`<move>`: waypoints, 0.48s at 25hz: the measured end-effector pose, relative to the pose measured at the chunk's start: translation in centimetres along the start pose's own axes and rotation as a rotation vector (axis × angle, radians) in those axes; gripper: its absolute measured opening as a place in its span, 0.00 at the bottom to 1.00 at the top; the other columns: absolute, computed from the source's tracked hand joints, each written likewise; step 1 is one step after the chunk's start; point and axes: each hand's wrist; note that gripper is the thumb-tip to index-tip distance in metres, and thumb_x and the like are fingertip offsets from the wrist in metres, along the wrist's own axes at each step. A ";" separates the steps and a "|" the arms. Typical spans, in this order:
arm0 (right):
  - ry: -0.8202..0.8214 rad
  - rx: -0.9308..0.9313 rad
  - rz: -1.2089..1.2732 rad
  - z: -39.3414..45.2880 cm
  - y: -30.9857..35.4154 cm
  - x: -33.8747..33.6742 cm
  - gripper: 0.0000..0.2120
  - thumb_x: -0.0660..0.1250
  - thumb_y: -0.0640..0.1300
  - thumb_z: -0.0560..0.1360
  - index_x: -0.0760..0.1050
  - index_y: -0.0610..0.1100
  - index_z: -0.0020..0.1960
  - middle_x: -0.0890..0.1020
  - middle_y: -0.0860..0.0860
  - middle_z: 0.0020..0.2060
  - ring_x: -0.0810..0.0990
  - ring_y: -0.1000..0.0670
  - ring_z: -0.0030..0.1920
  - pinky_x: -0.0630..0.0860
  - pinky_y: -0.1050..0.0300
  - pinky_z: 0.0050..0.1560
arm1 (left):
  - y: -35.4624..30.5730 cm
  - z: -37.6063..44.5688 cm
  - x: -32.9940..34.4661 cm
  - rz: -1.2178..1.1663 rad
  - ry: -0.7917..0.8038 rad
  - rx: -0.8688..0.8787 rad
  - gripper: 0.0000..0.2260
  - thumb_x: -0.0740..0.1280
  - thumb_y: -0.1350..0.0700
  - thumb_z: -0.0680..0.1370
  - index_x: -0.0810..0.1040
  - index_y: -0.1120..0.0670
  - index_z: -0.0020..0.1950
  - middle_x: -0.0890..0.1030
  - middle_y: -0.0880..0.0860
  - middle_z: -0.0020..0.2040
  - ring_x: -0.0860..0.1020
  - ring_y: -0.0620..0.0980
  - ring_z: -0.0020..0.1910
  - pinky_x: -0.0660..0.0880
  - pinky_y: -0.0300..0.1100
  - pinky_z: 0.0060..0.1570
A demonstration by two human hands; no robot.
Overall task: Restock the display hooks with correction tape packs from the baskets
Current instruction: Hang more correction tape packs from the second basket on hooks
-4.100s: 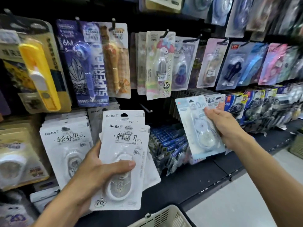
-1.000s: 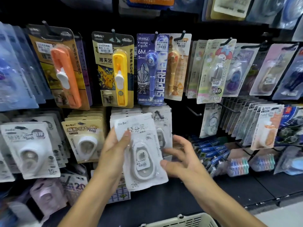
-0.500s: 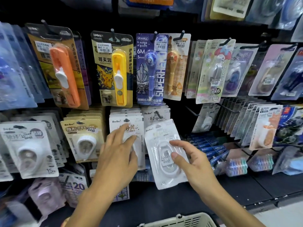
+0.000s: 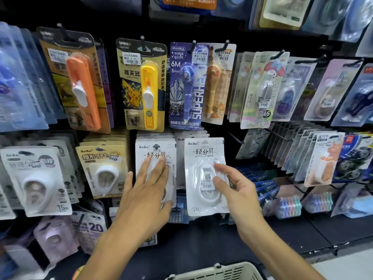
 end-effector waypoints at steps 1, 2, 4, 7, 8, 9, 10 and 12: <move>-0.006 -0.008 -0.045 0.1 0.1 0.2 0.14 0.71 0.39 0.77 0.83 0.59 0.52 0.84 0.67 0.50 0.80 0.66 0.53 0.73 0.73 0.51 | 0.0 0.0 0.0 -0.004 0.004 -0.001 0.36 0.58 0.43 0.81 0.40 0.46 0.83 0.26 0.38 0.76 0.24 0.46 0.75 0.36 0.56 0.77; -0.005 -0.018 -0.087 0.2 0.2 0.2 0.14 0.71 0.40 0.77 0.83 0.60 0.52 0.84 0.68 0.47 0.80 0.67 0.50 0.72 0.76 0.48 | 0.0 -0.1 0.0 -0.006 0.005 -0.001 0.36 0.58 0.42 0.81 0.39 0.46 0.83 0.26 0.38 0.76 0.24 0.46 0.76 0.36 0.55 0.77; 0.056 -0.032 -0.126 0.4 0.4 -0.1 0.13 0.71 0.41 0.77 0.83 0.59 0.54 0.84 0.67 0.46 0.80 0.66 0.47 0.72 0.76 0.47 | 0.1 -0.1 -0.1 -0.012 0.005 0.000 0.36 0.57 0.43 0.82 0.40 0.46 0.83 0.26 0.38 0.76 0.24 0.46 0.76 0.36 0.54 0.77; 0.132 -0.044 -0.137 0.3 0.6 -0.2 0.14 0.70 0.43 0.78 0.82 0.58 0.60 0.83 0.68 0.56 0.79 0.67 0.57 0.73 0.73 0.57 | 0.3 -0.1 0.0 -0.032 -0.003 0.014 0.36 0.58 0.42 0.82 0.40 0.46 0.83 0.27 0.37 0.76 0.24 0.44 0.75 0.37 0.53 0.78; 0.105 -0.040 -0.132 0.4 0.5 -0.2 0.14 0.70 0.44 0.79 0.81 0.60 0.60 0.82 0.69 0.57 0.77 0.67 0.60 0.72 0.73 0.60 | 0.4 -0.1 0.0 -0.039 0.001 0.020 0.37 0.58 0.42 0.81 0.39 0.46 0.83 0.27 0.37 0.77 0.24 0.44 0.76 0.37 0.53 0.78; 0.087 -0.029 -0.137 0.6 0.5 -0.2 0.13 0.69 0.46 0.79 0.80 0.62 0.60 0.81 0.70 0.58 0.75 0.67 0.63 0.71 0.72 0.63 | 0.4 0.0 0.0 -0.040 0.005 0.028 0.37 0.58 0.42 0.81 0.39 0.46 0.83 0.27 0.37 0.77 0.25 0.45 0.76 0.37 0.53 0.78; 0.104 -0.002 -0.161 0.8 0.5 -0.3 0.14 0.69 0.51 0.79 0.77 0.65 0.62 0.78 0.70 0.62 0.71 0.68 0.68 0.69 0.70 0.67 | 0.5 0.0 0.1 -0.038 0.007 0.036 0.37 0.58 0.42 0.81 0.39 0.46 0.83 0.27 0.38 0.77 0.25 0.45 0.76 0.37 0.53 0.78; 0.307 0.120 -0.228 1.2 0.5 -0.3 0.27 0.68 0.69 0.72 0.68 0.71 0.70 0.64 0.69 0.74 0.57 0.67 0.75 0.61 0.60 0.74 | 0.4 0.1 0.4 -0.061 -0.013 0.055 0.35 0.59 0.42 0.82 0.43 0.46 0.83 0.30 0.39 0.79 0.27 0.44 0.77 0.38 0.52 0.78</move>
Point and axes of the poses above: each hand's wrist, its own z-axis towards the middle knuckle, its own x-axis out of the palm, y = z × x
